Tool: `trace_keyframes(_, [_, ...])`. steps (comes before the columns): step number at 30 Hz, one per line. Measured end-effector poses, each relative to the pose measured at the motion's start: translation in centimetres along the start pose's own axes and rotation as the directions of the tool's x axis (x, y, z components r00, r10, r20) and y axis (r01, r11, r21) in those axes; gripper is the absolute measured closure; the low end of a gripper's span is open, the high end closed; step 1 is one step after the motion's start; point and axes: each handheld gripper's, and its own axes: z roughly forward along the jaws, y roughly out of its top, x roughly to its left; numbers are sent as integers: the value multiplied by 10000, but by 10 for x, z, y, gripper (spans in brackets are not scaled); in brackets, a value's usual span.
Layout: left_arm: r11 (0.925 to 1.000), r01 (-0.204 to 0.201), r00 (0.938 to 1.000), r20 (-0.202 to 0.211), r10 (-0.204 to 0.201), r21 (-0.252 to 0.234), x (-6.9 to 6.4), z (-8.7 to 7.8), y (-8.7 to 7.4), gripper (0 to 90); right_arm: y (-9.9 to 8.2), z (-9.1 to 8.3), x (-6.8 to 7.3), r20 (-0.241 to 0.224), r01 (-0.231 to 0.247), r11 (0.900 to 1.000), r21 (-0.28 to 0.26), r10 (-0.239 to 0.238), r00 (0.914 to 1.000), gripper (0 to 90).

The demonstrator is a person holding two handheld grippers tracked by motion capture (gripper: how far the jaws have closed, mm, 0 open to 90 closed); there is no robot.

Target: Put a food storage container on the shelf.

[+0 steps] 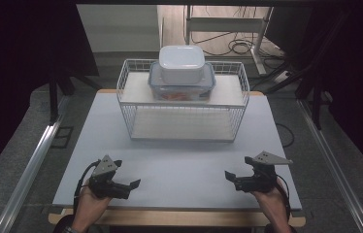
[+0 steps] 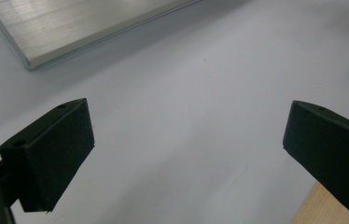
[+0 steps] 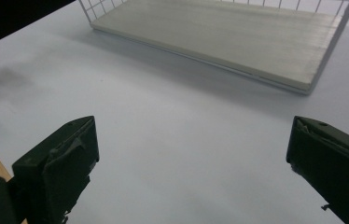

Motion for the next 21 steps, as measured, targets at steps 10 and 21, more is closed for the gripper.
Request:
trace_keyframes(10, [9978,-327,9984,-443,353,574,0,8,-8,5,-15,1,-5,134,-169,9991,383,164,9998,25])
trace_keyframes(21, [9912,-235,9983,-490,301,1302,0,18,-13,0,-28,13,-12,185,-445,9920,1180,426,9989,26])
